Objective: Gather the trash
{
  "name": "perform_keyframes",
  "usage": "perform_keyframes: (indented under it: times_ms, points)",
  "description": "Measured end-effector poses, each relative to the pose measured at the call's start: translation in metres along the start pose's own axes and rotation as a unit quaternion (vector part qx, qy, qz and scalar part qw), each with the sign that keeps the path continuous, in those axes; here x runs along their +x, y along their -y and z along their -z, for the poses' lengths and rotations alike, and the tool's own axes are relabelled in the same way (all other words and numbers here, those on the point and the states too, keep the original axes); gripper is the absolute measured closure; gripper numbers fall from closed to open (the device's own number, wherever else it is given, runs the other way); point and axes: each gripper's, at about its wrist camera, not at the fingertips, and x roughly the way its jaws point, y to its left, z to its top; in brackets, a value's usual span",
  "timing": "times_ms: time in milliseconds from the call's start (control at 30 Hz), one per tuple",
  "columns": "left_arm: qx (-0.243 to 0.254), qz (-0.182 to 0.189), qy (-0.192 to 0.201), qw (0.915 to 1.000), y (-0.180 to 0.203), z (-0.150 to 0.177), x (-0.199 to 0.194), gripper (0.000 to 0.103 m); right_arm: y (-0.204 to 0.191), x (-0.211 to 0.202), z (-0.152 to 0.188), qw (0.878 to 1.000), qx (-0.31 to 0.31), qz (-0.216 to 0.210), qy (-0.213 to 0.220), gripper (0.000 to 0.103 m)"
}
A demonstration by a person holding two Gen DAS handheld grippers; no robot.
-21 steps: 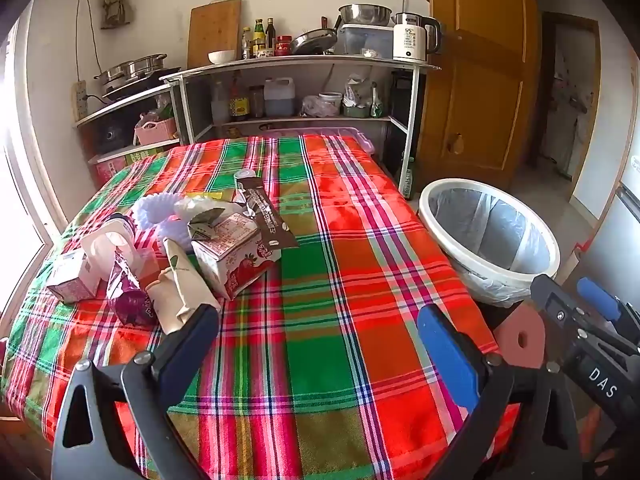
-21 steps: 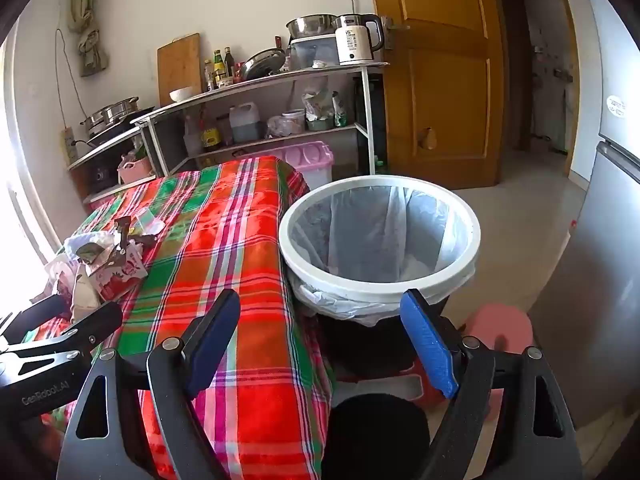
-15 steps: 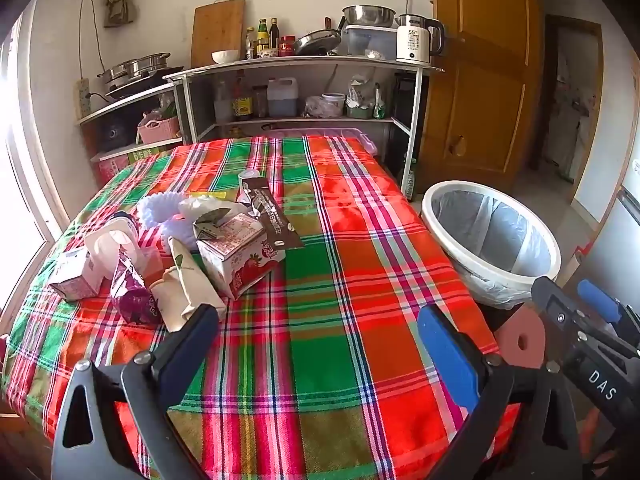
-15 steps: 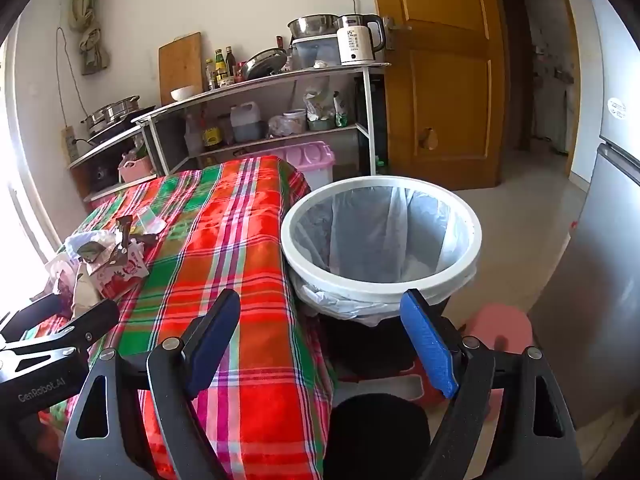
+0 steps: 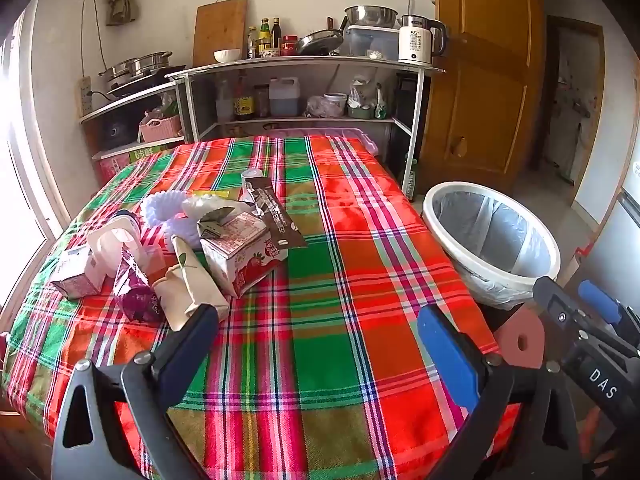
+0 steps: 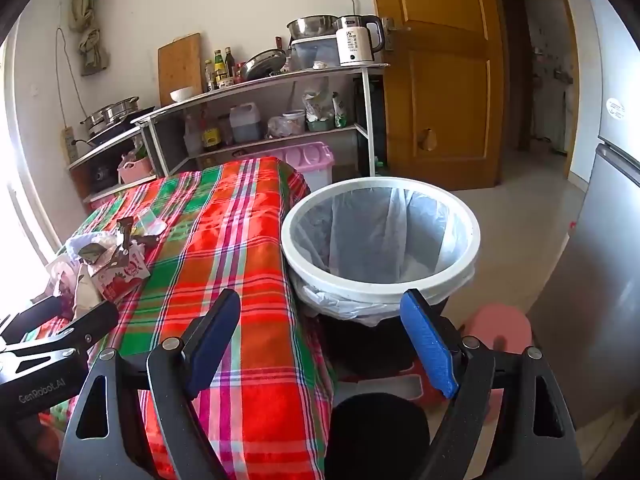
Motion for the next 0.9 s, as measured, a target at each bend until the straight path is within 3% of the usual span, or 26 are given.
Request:
perform_keyframes:
  times_ms: [900]
  points:
    - [-0.005, 0.001, -0.003, 1.0000, -0.0004, 0.0012, 0.0025, 0.002, 0.0013, 0.0002, 0.0019, 1.000, 0.003, 0.001, -0.005, 0.021]
